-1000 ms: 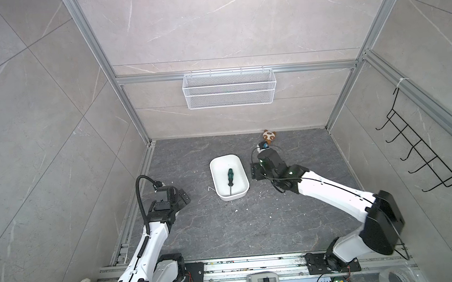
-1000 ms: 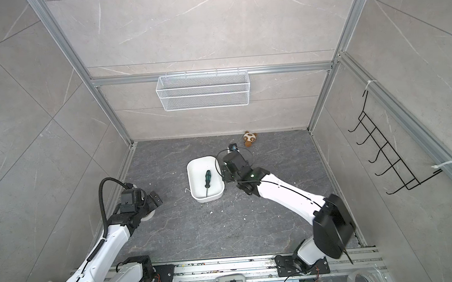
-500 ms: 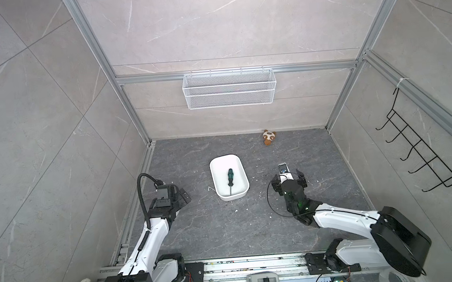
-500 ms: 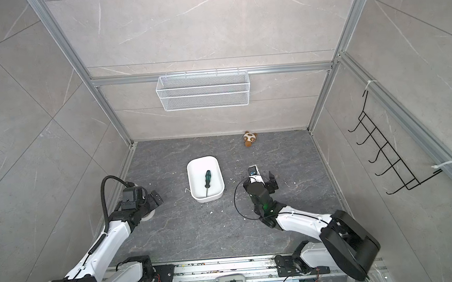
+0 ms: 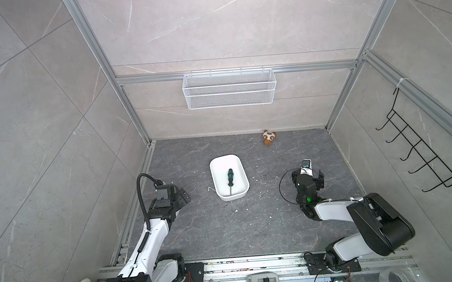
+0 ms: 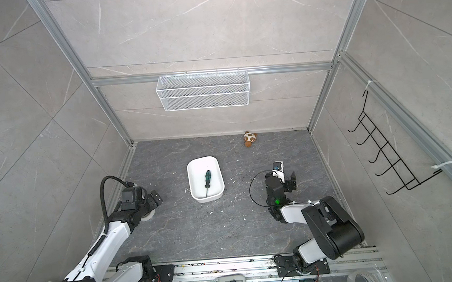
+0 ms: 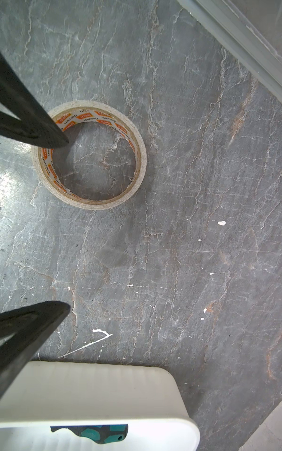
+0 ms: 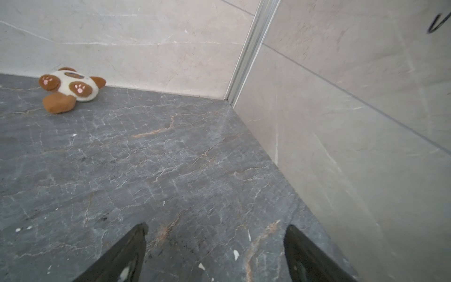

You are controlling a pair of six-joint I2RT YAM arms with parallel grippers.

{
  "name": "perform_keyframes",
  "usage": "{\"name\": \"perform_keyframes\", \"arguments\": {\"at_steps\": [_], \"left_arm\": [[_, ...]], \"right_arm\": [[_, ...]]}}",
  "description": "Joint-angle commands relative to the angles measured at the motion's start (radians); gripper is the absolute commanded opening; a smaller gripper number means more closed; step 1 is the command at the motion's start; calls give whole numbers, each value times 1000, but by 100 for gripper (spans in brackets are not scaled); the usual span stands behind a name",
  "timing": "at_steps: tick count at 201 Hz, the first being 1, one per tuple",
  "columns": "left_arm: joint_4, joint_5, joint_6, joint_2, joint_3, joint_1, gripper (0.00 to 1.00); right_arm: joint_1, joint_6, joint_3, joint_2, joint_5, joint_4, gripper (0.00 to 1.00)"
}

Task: Put the screwdriver in the bin
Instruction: Reset both arms

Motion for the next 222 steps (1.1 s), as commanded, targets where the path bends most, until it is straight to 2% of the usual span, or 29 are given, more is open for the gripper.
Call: {"name": "perform_keyframes", "arguments": {"at_steps": [1,9,33,51,93,116,124,134,141,151,171,189,222], "left_arm": [[1,9,-7,-2,26,2,100],[2,7,-9,0,26,2,100],[7,20,-7,6,28,2,100],[32,56,-4,8,19,2,100],[104,162,2,29,7,2,100],[112,144,2,48,27,2,100],[122,127,1,58,39,2,100],[124,108,0,69,64,2,100],[114,86,1,75,90,2,100],[97,35,15,80,124,2,100],[91,-154,38,91,153,2,100],[178,-313,85,104,105,2,100],[425,-377,221,125,-34,2,100]], "right_arm": [[-30,43,-5,-23,-135,21,99],[-52,45,-34,-27,-173,83,99],[-98,66,-61,-49,-298,88,99],[-125,77,-60,-54,-366,71,99],[-143,71,-17,-42,-435,-3,99],[-192,86,12,-31,-547,-61,100],[-226,105,18,-18,-610,-68,100],[-233,83,-18,1,-654,22,100],[-224,60,-50,22,-655,123,100],[-208,48,-61,0,-654,94,100],[-206,43,-59,13,-664,116,99],[-215,55,-37,1,-684,51,99],[-222,59,-31,6,-695,49,99]]}}
